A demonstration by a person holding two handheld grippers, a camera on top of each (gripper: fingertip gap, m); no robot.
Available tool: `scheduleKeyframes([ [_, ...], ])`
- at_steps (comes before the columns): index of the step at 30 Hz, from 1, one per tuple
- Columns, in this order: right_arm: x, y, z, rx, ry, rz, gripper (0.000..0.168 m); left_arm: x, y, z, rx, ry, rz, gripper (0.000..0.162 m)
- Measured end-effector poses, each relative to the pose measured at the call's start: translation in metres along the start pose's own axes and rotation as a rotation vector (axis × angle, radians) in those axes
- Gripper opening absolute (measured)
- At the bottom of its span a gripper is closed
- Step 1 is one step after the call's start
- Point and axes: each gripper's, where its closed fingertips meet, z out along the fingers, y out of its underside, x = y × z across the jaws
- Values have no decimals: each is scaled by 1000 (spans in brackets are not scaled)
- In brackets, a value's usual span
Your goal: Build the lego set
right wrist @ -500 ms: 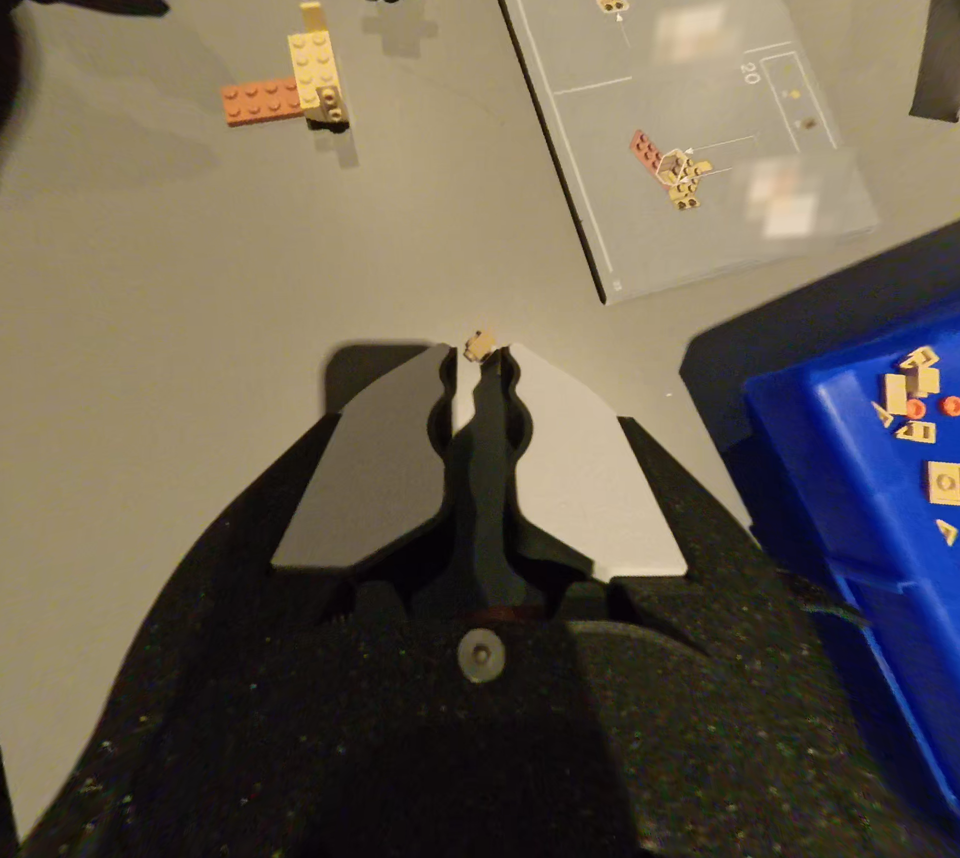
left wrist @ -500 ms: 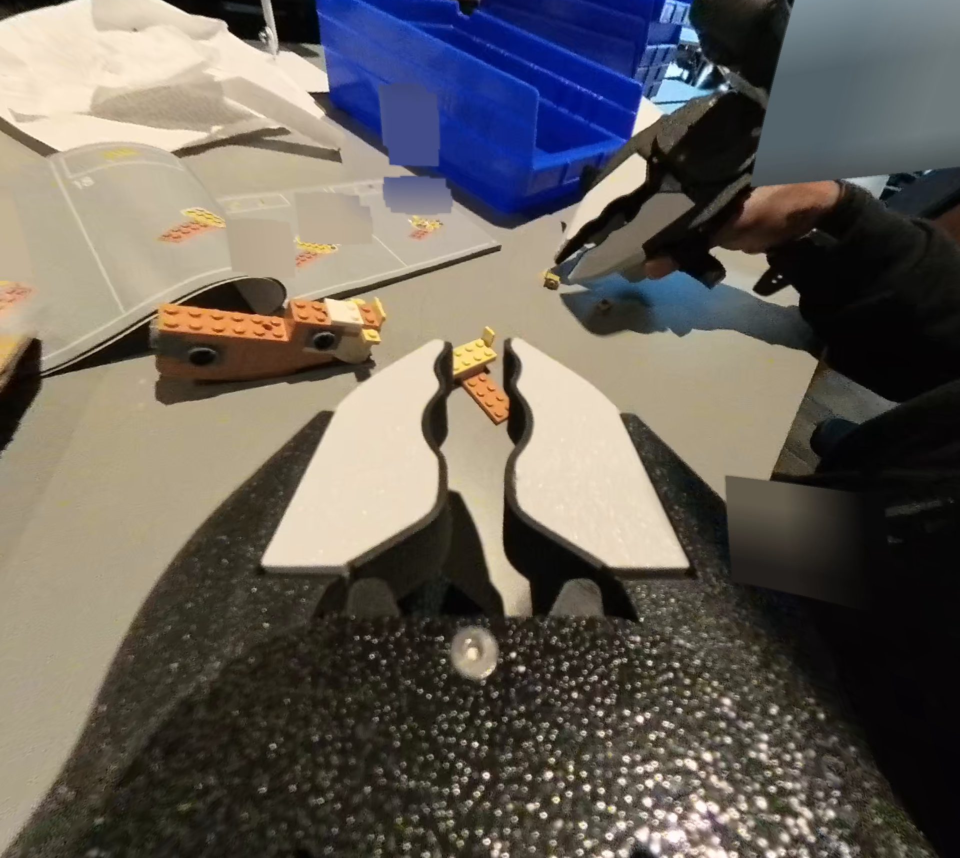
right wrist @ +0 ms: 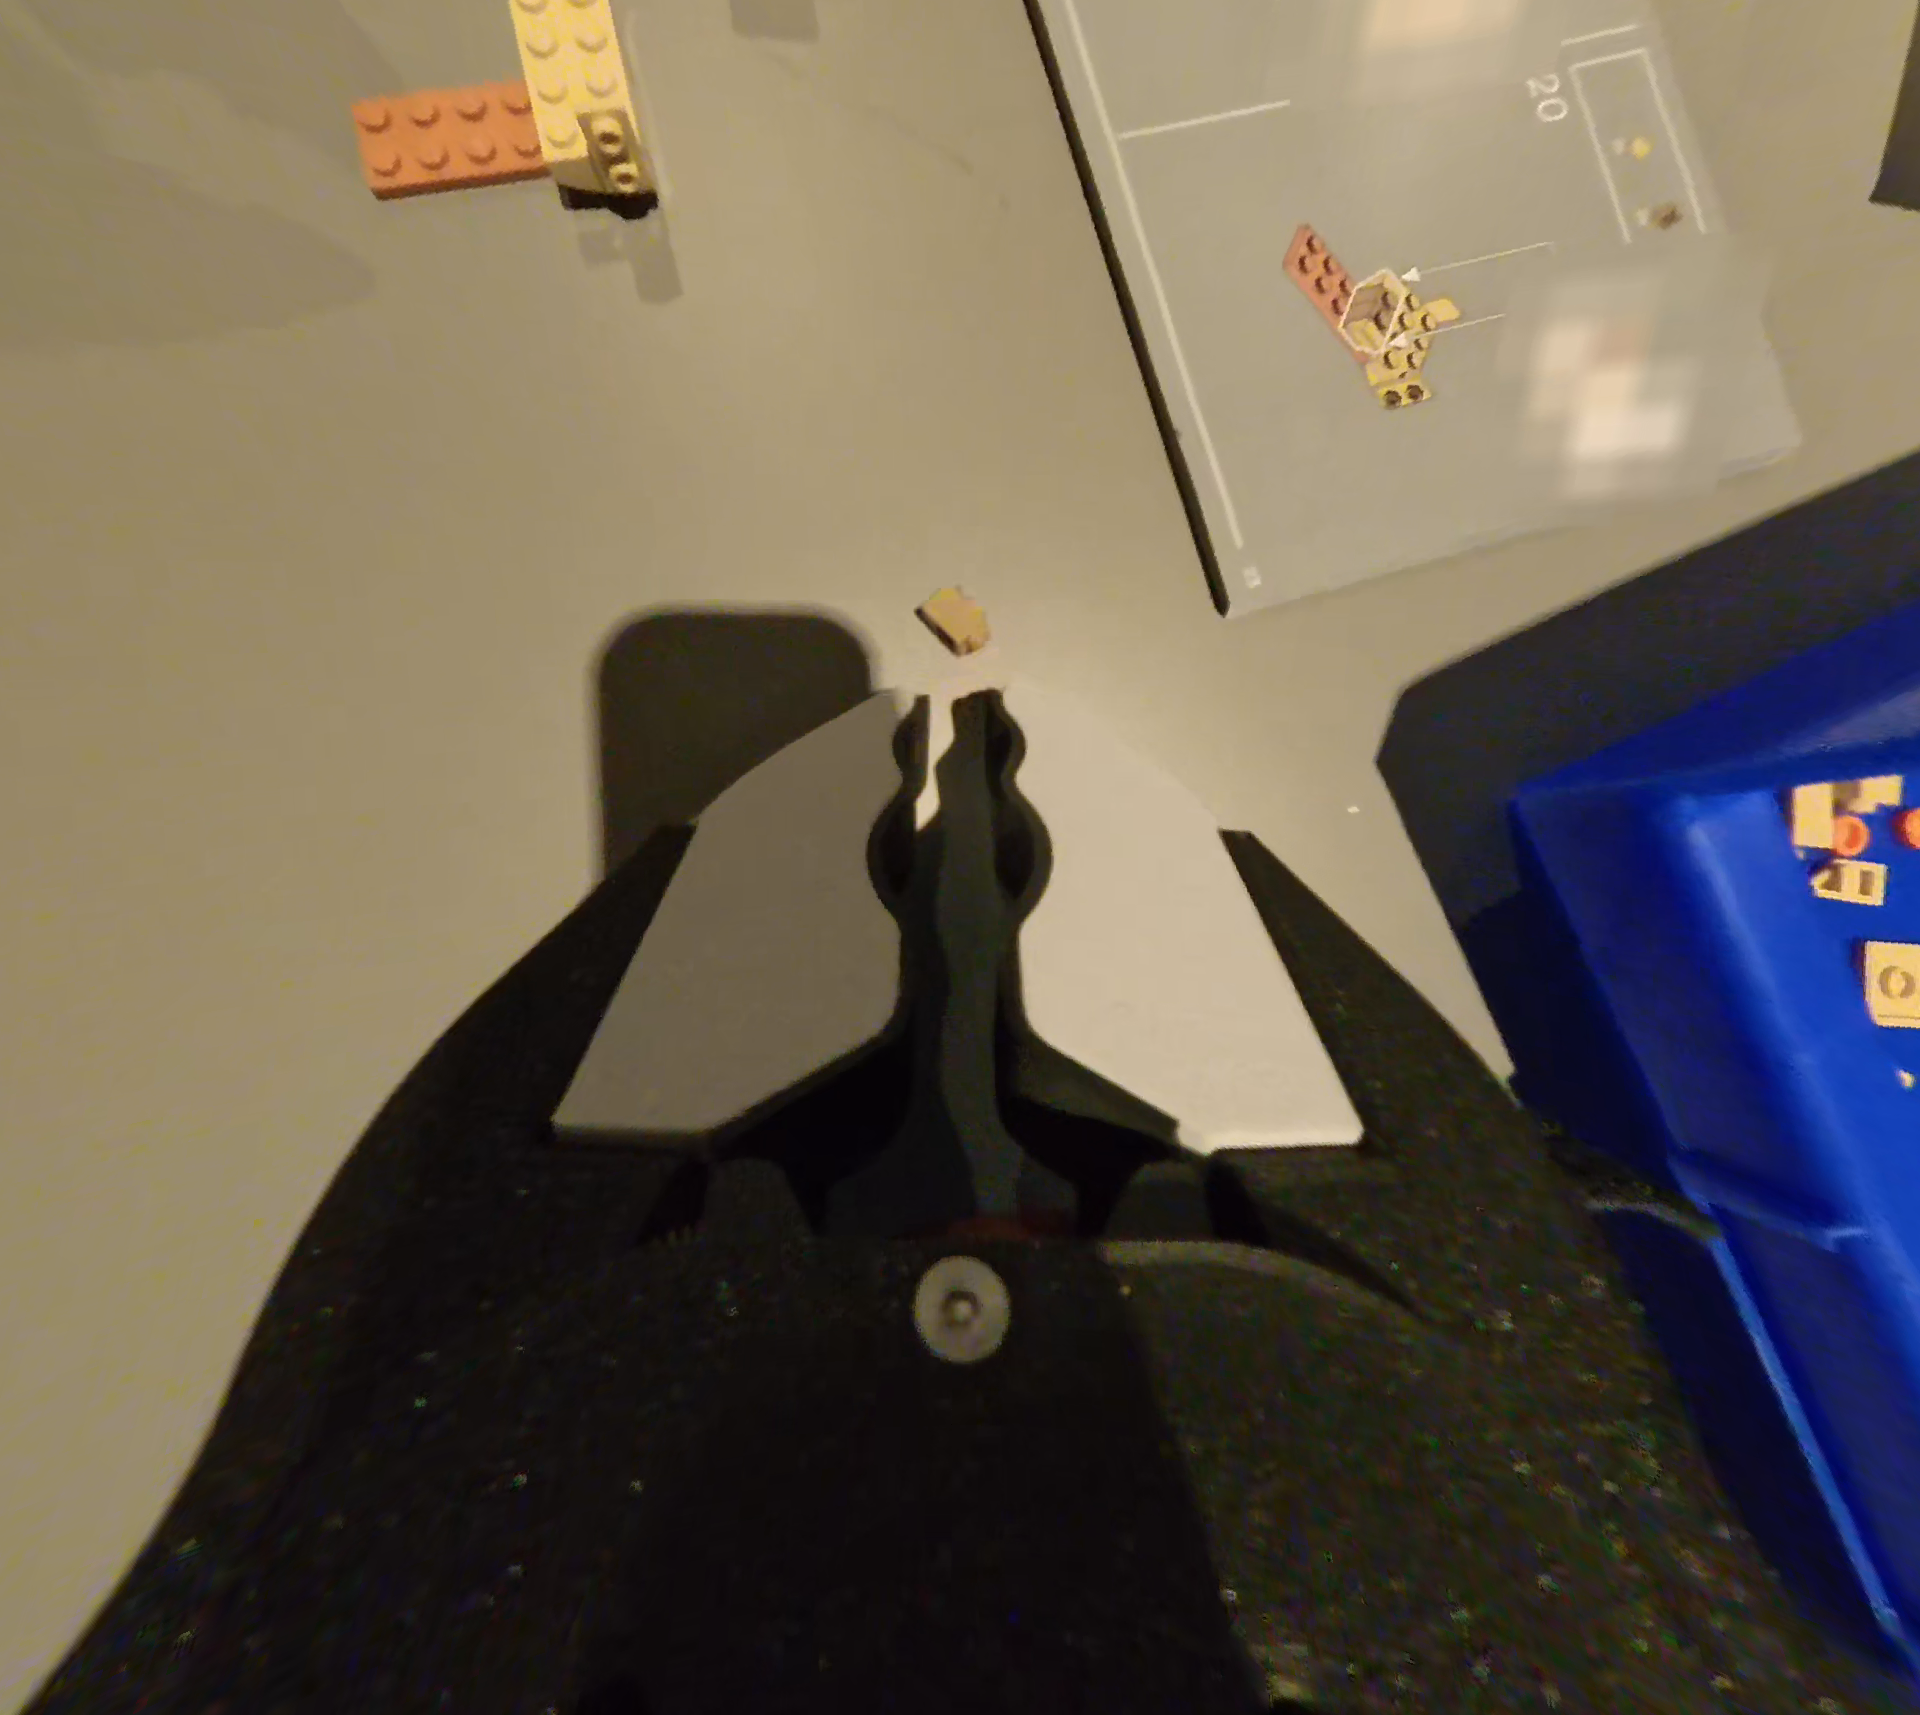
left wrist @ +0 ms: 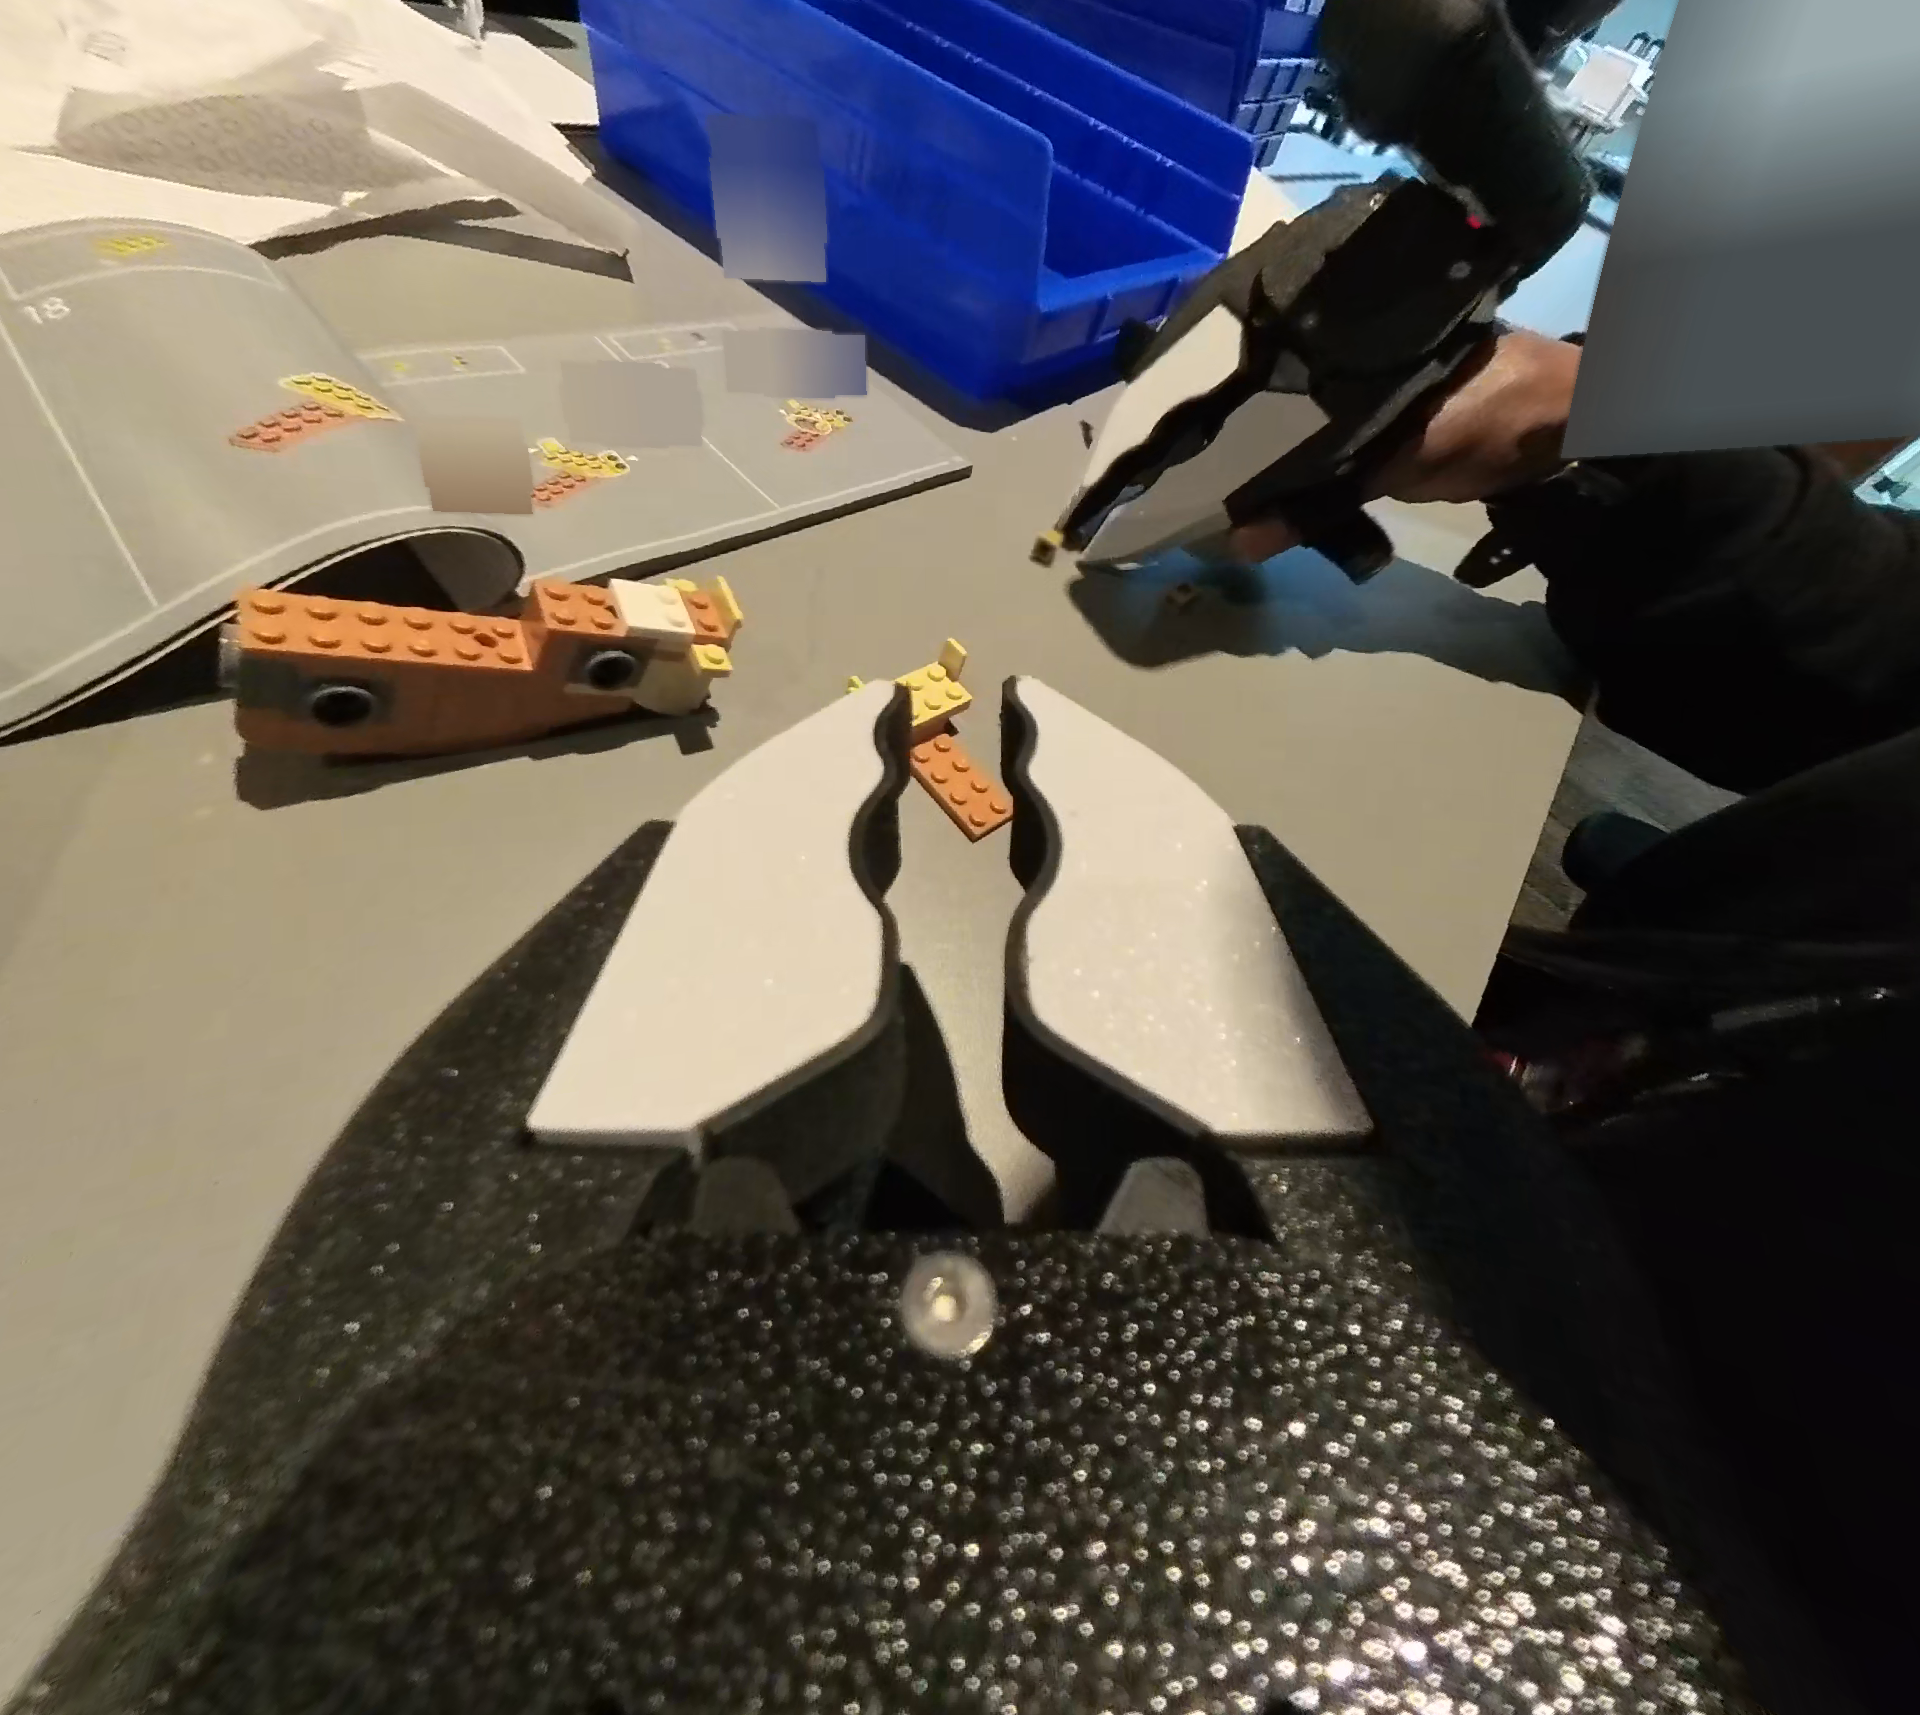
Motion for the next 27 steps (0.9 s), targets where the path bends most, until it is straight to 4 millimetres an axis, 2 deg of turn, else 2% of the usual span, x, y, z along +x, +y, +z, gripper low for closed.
scheduleKeyframes([
  [3,-1,0,-1,9,1,-9,7,0,0,0,-1,3,-1,15],
  [10,5,-10,-16,103,-21,30,13,1,1,1,-12,8,-3,14],
  [16,1,-19,-1,38,27,-65,19,1,4,4,-27,11,4,14],
  [20,2,-20,7,10,13,-67,19,3,4,3,-23,21,10,13],
  [27,3,-17,12,-26,4,-83,11,5,3,4,-23,80,-35,12],
])
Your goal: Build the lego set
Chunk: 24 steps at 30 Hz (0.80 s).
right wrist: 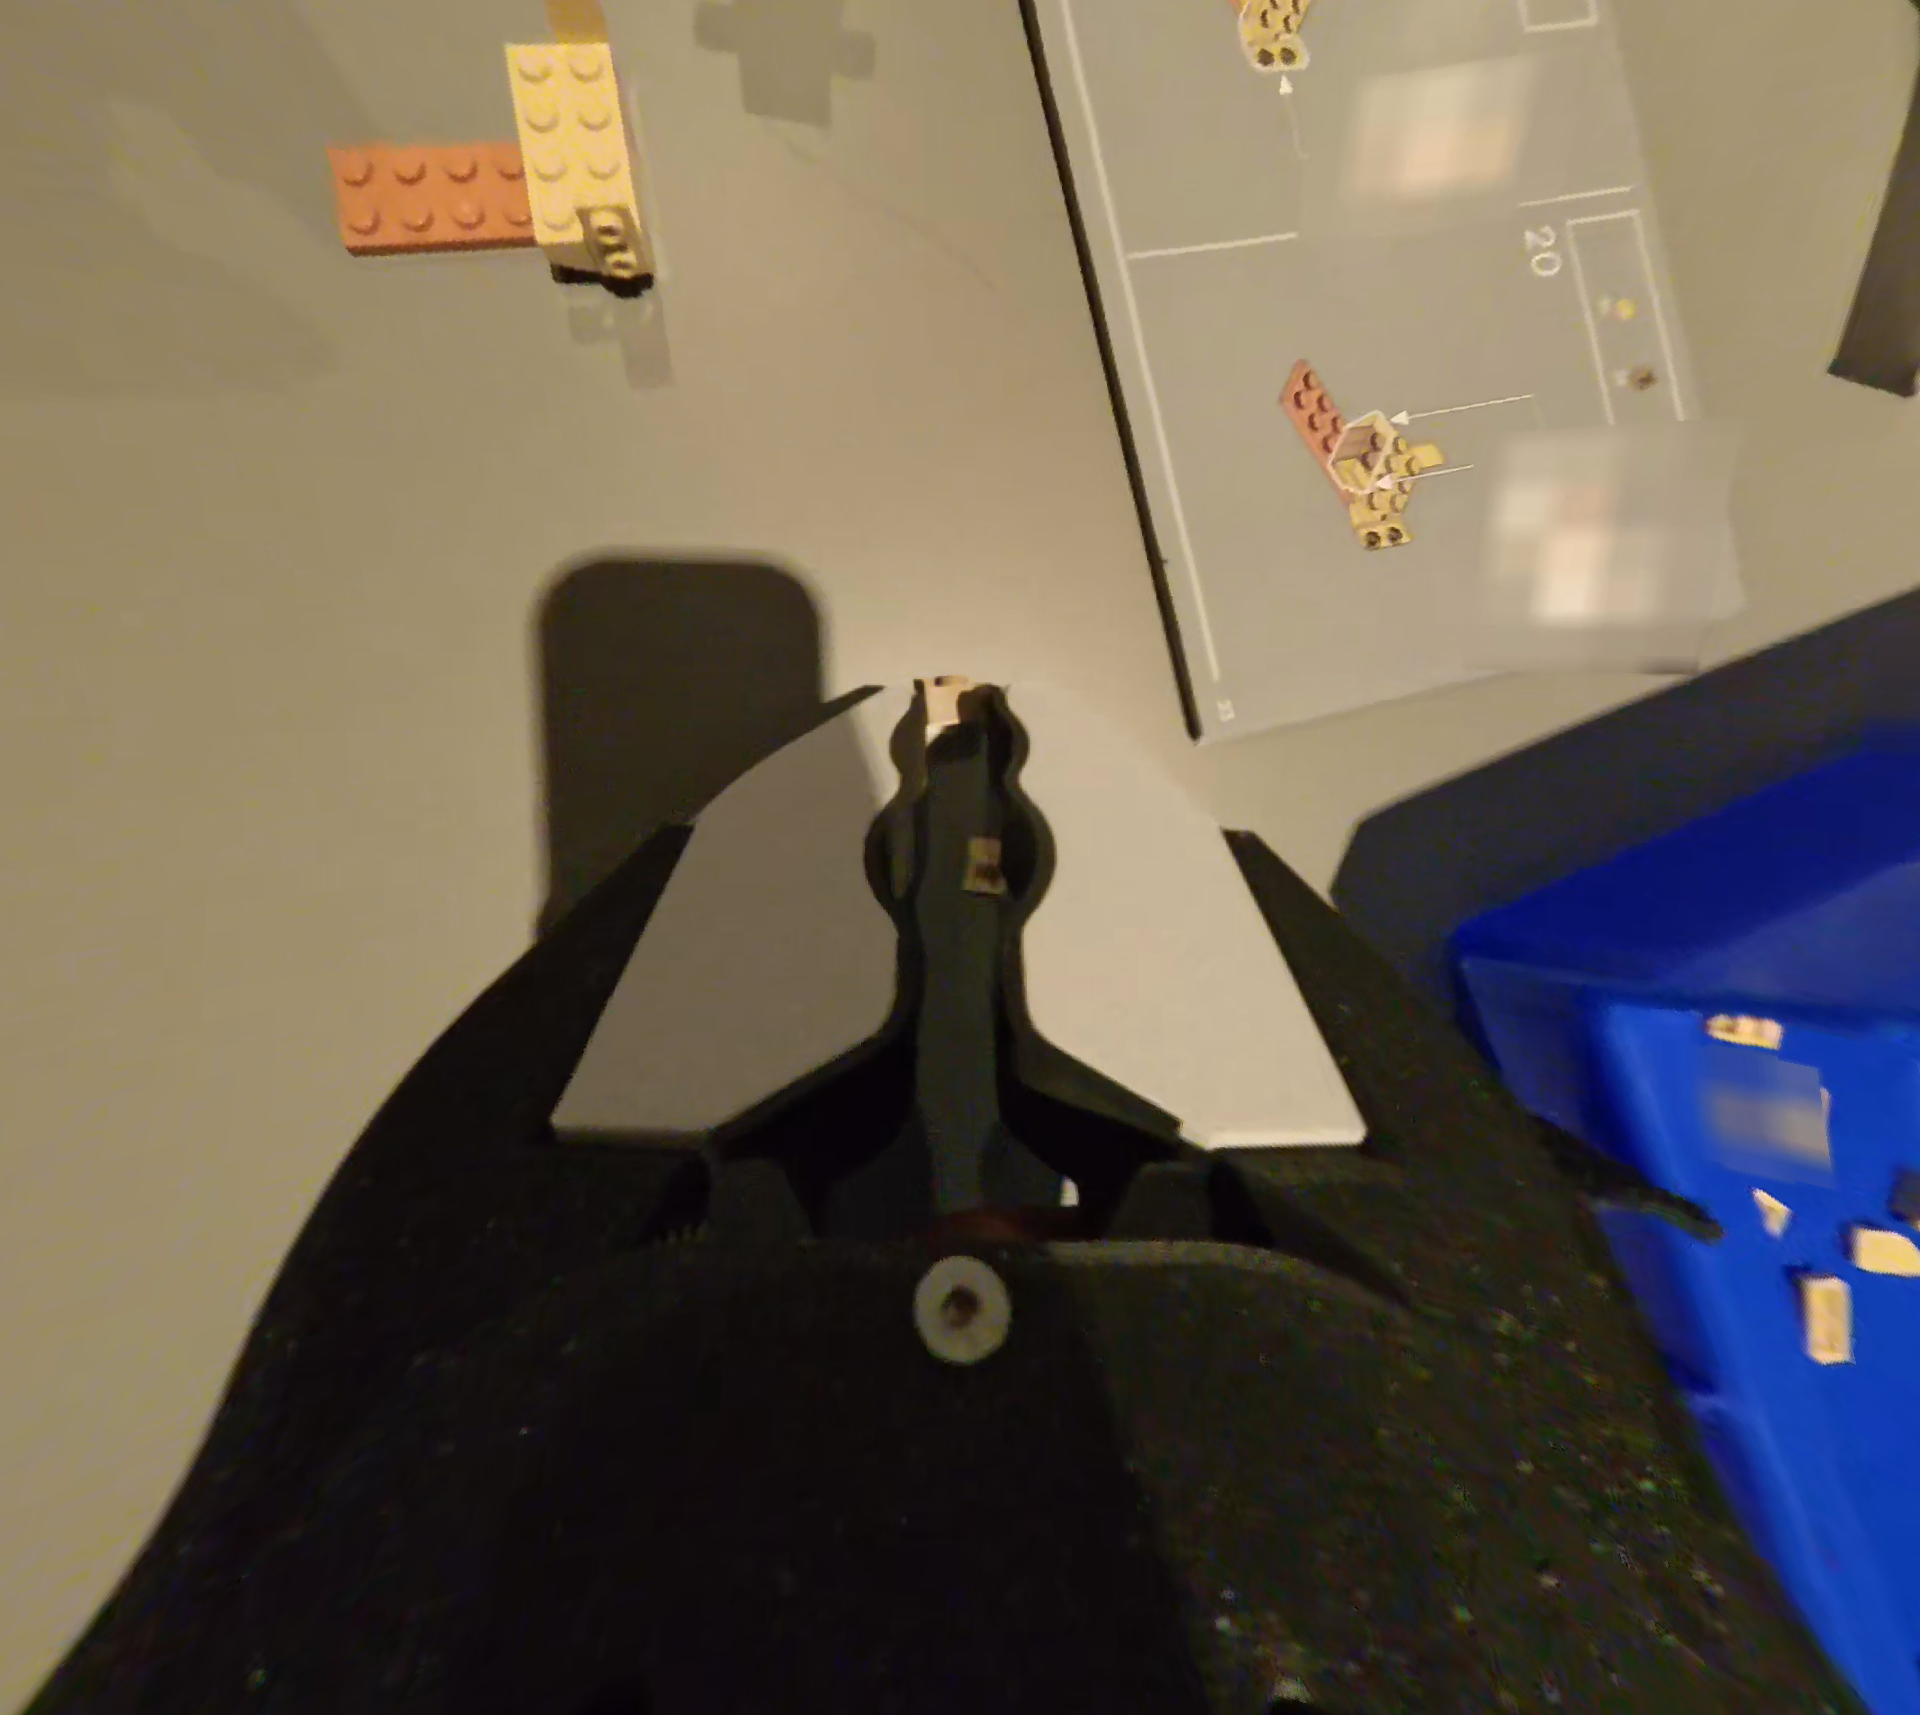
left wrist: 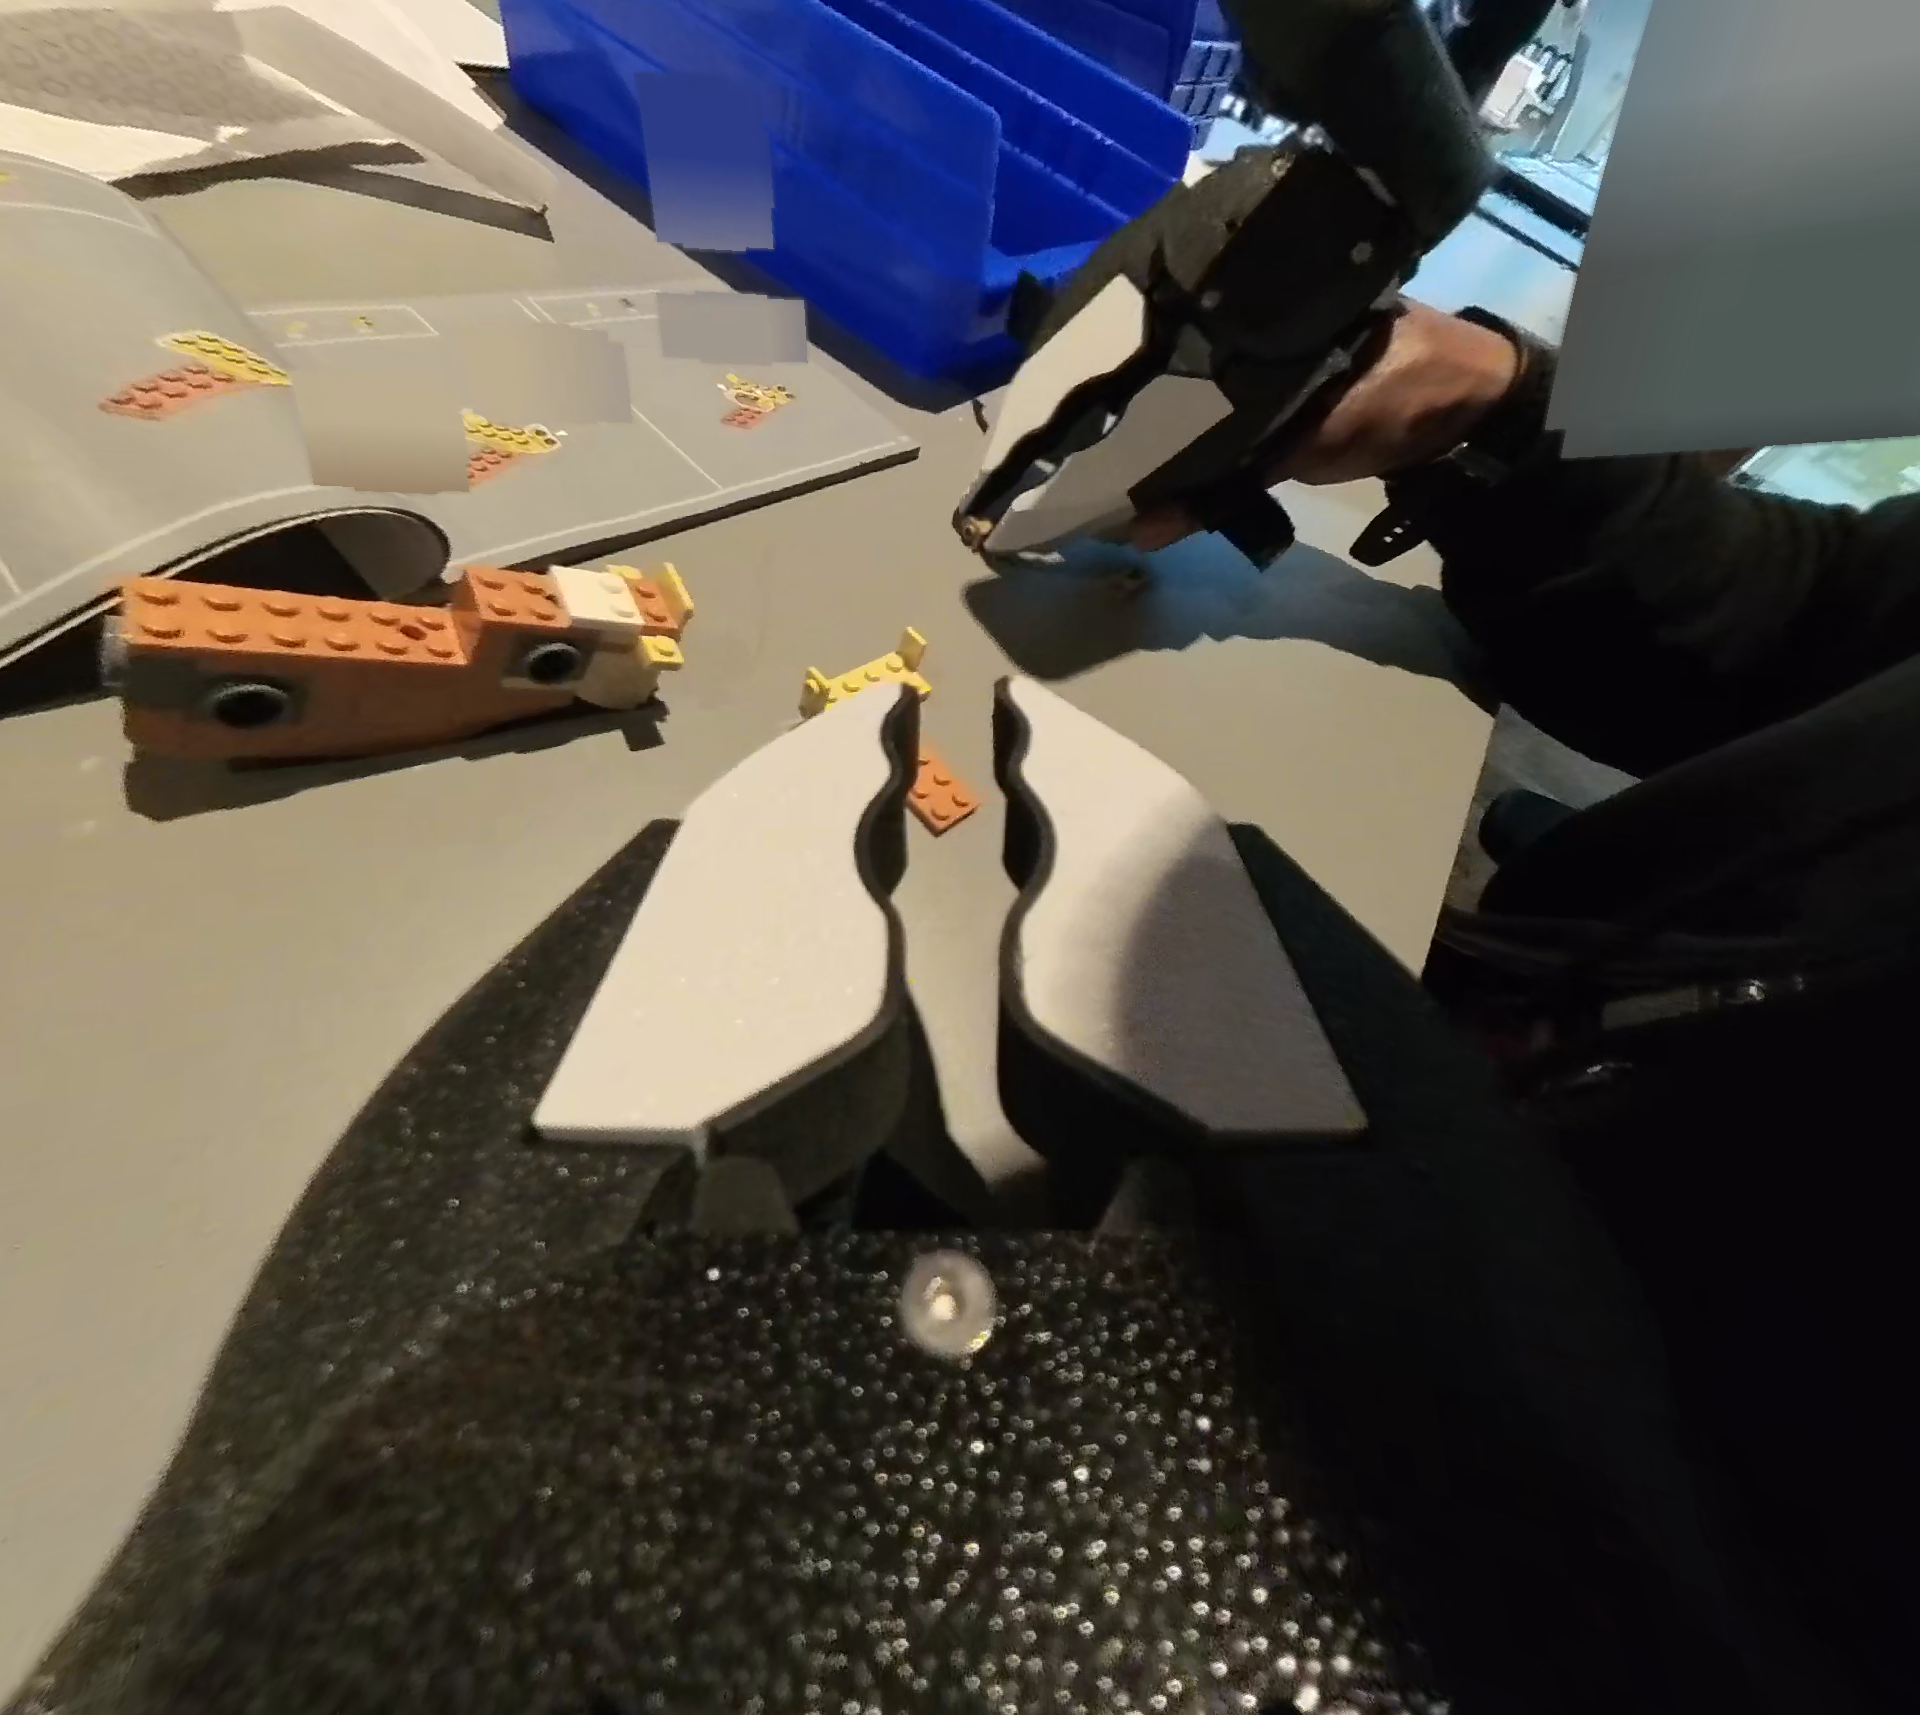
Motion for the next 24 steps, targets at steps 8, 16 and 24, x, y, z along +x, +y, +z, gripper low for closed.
scheduleKeyframes([
  [8,9,15,-44,140,77,-64,11,9,-1,5,0,30,21,12],
  [16,-9,46,-43,70,-47,-56,11,42,-1,43,-68,114,62,11],
  [24,-12,33,-45,185,-6,-124,11,61,1,66,-92,121,31,11],
])
